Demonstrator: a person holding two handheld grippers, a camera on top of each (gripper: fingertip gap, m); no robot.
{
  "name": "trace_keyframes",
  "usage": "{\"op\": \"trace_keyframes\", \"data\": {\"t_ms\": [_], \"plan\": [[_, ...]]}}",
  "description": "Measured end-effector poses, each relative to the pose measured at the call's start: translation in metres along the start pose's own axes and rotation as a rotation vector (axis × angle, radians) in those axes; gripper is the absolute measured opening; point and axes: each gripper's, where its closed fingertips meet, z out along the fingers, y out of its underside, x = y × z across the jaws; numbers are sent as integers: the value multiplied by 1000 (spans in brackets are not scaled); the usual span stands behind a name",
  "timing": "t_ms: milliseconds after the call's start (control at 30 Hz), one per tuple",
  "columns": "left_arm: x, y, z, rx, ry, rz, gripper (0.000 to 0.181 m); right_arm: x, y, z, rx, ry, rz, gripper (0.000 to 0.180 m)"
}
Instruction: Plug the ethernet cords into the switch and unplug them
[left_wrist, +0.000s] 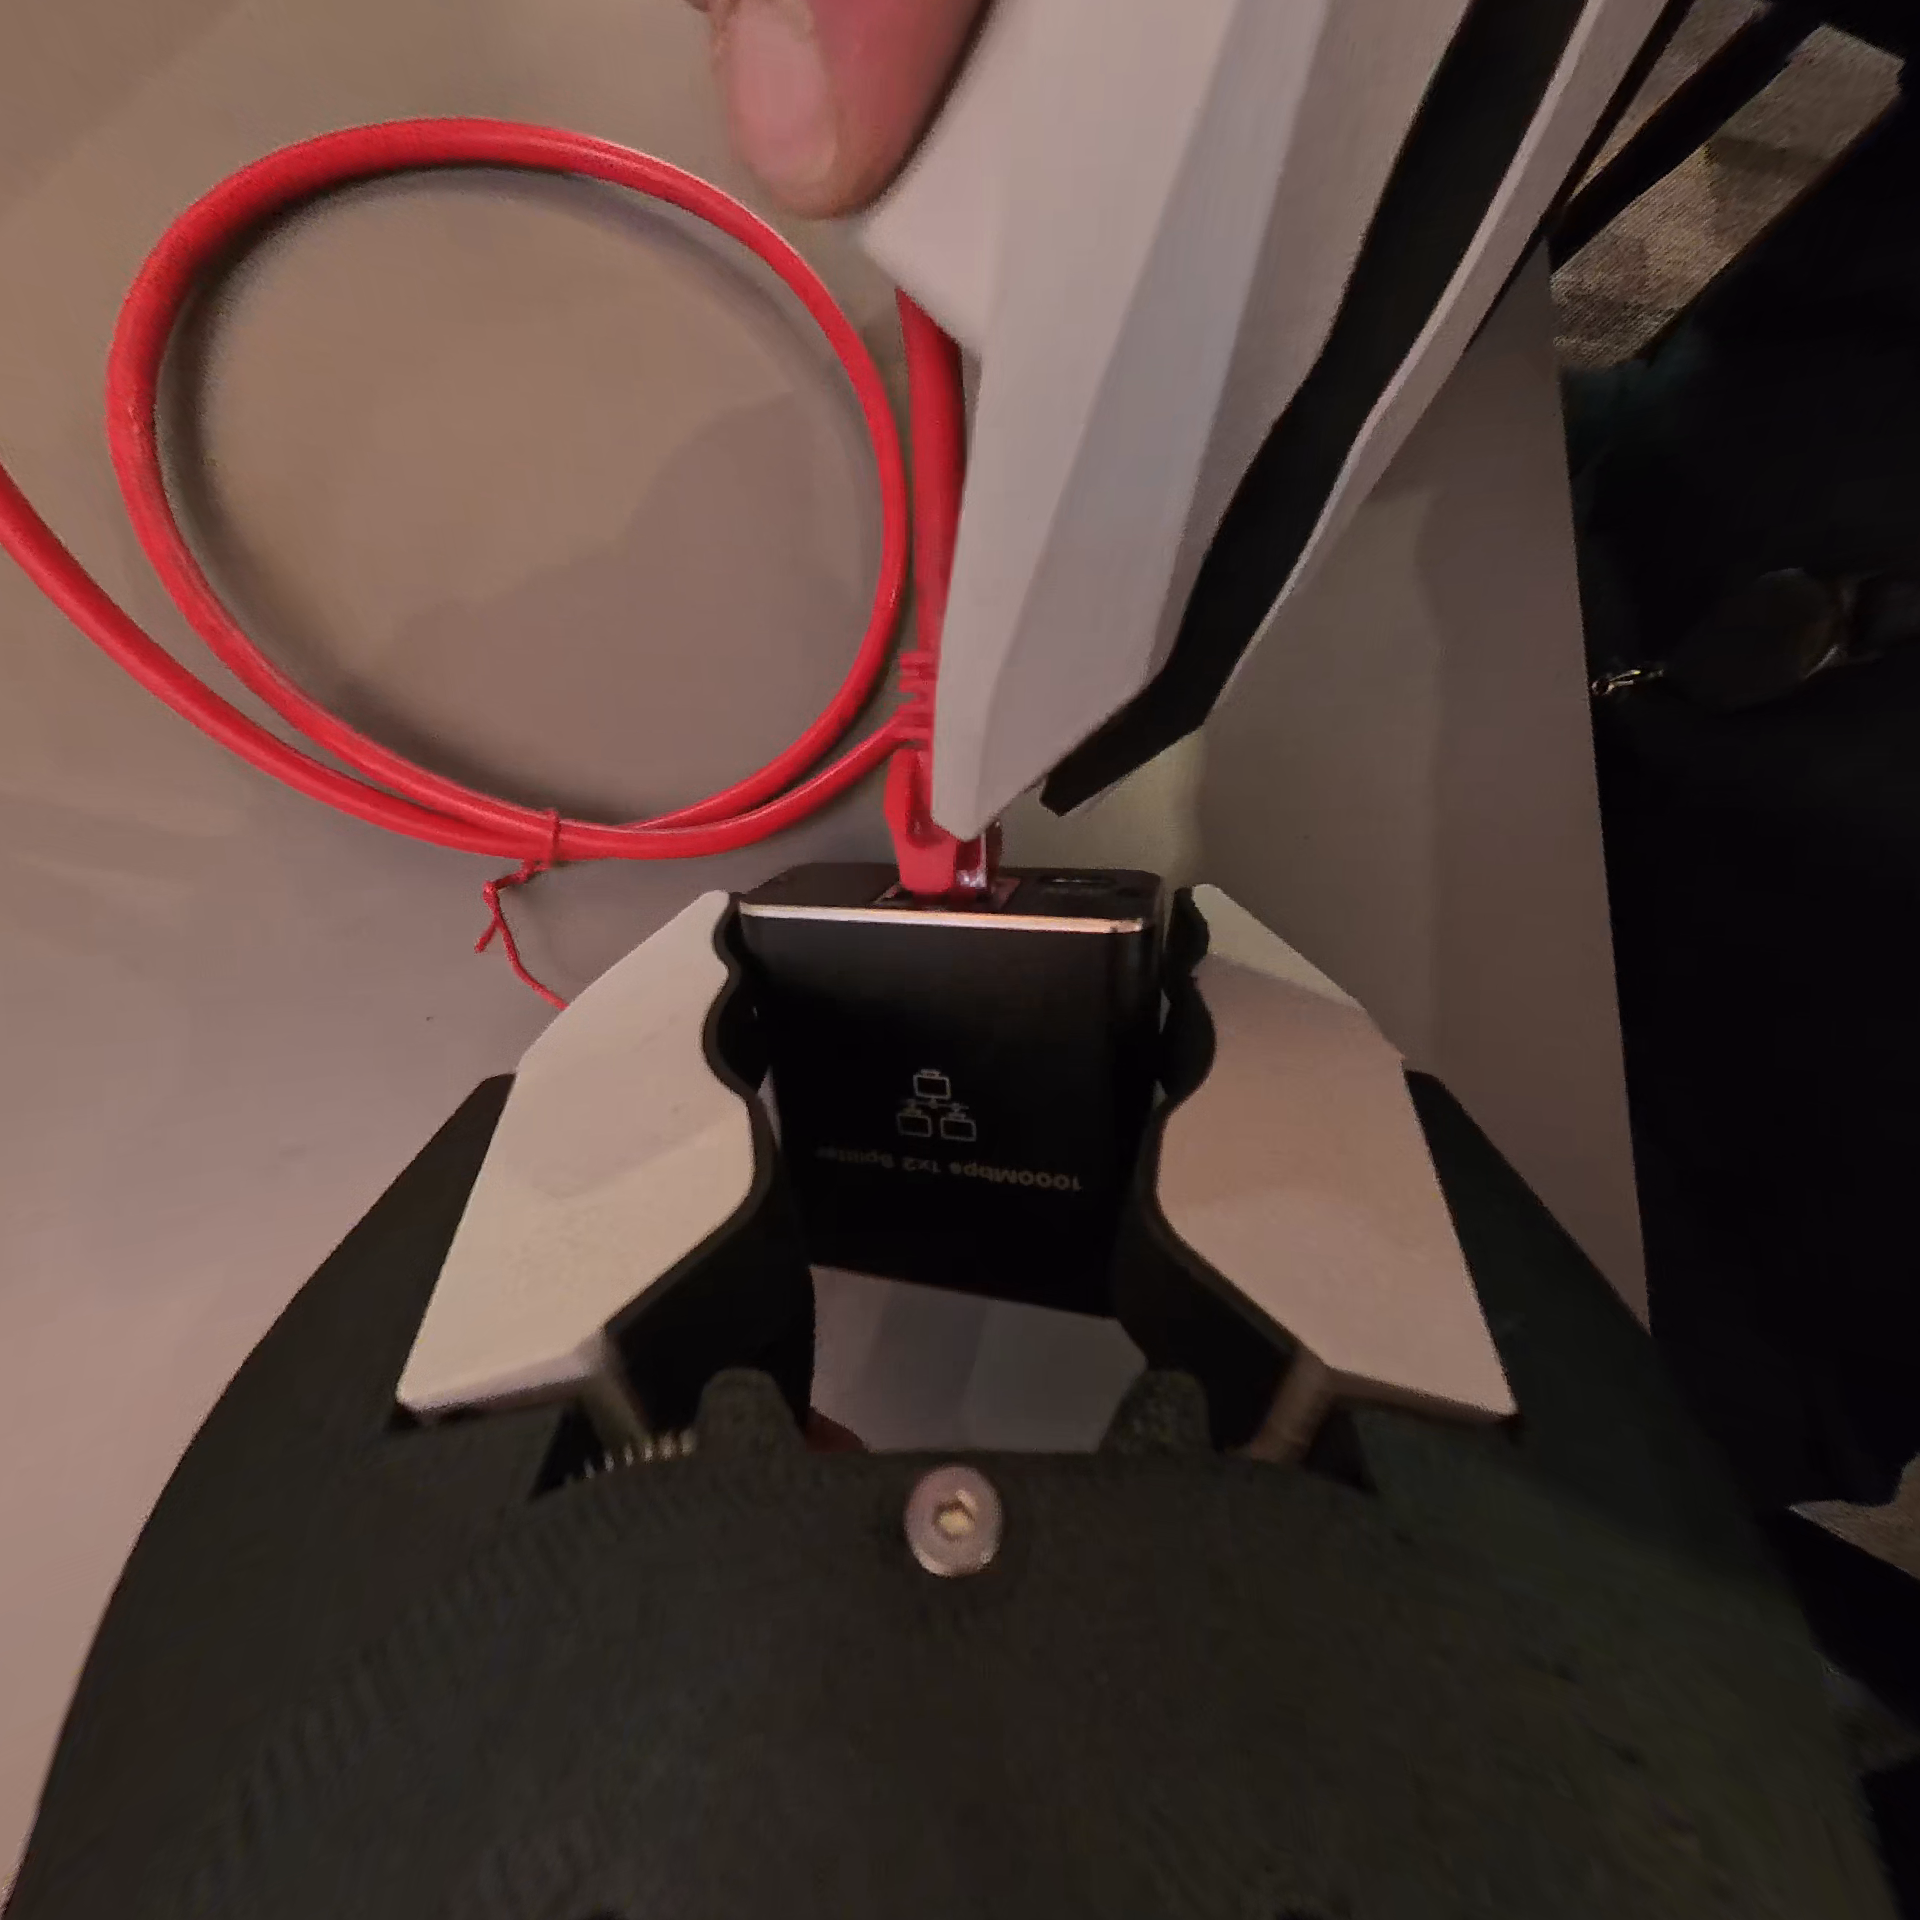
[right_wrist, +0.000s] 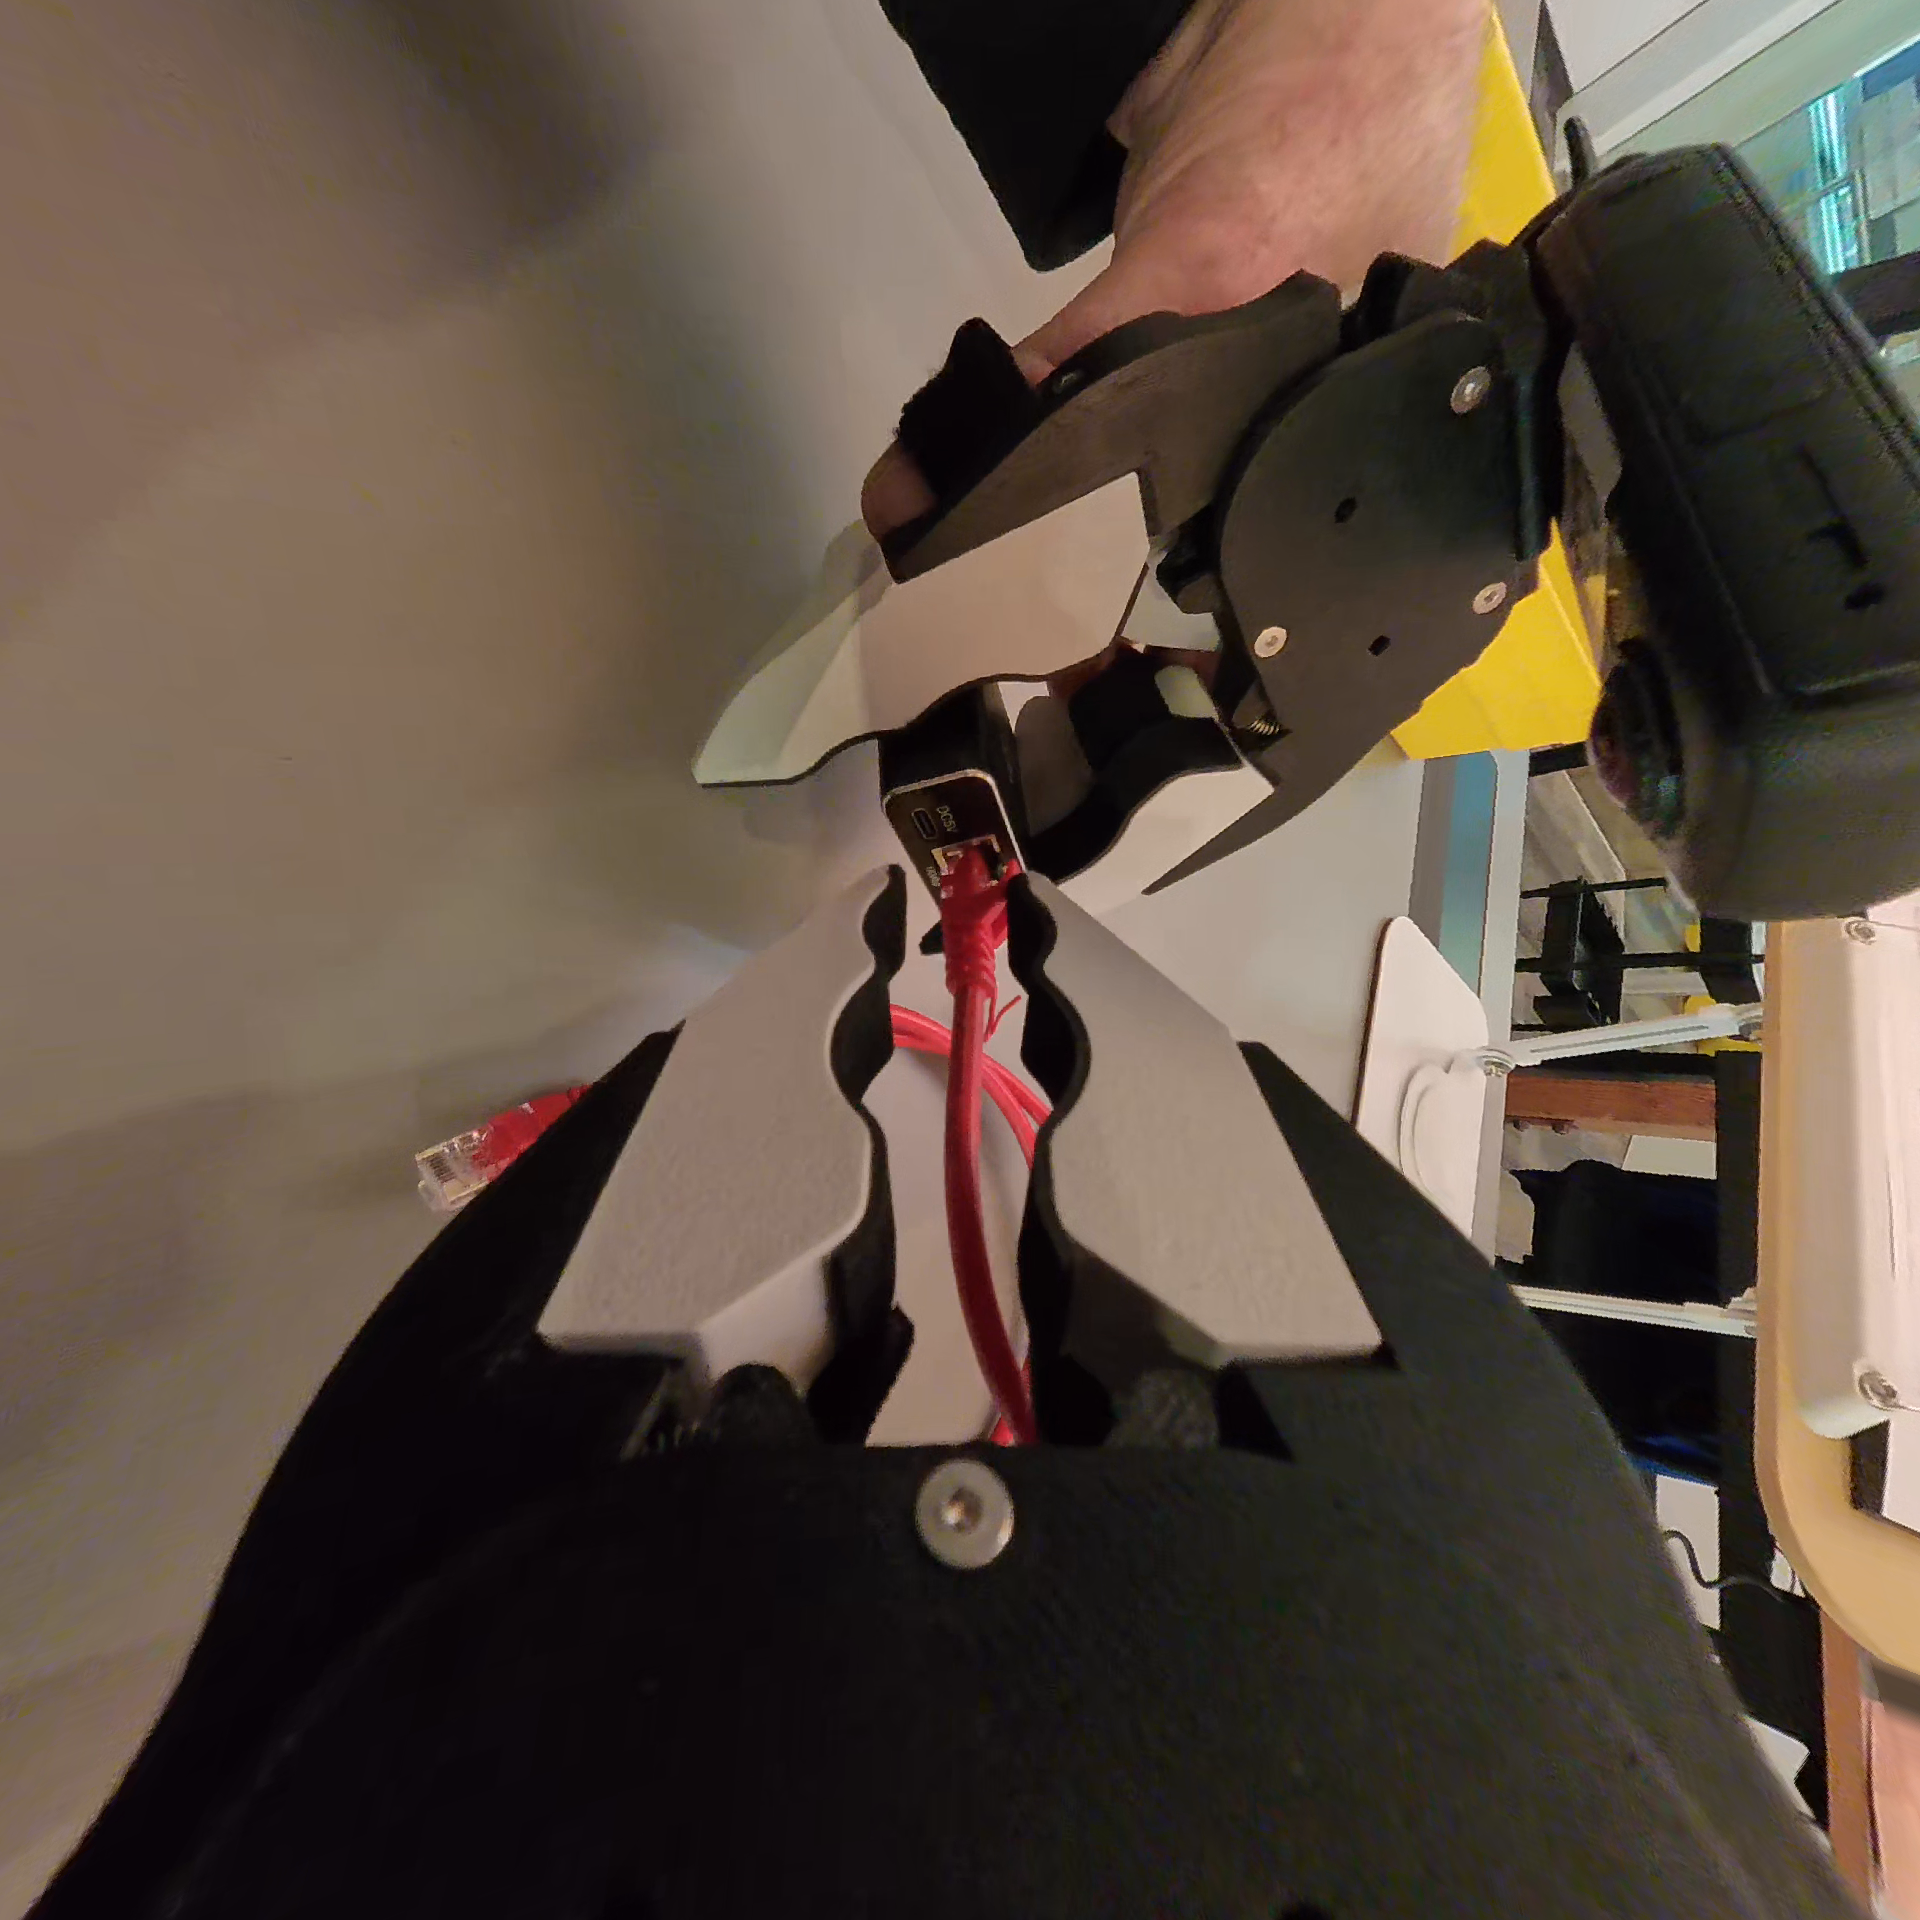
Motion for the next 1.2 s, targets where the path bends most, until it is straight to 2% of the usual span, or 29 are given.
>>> {"op": "trace_keyframes", "data": {"t_ms": [267,767,900,1200], "plan": [[4,5,3,-36,29,-14,74,-2,-2,3,-21,-39,-8,10],[4,11,10,-68,51,-45,74,-9,5,16,-88,-57,-54,14],[7,9,11,-57,69,-47,74,-13,7,17,-94,-78,-41,20],[6,14,16,-72,85,-54,74,-16,11,21,-97,-81,-56,15]]}}
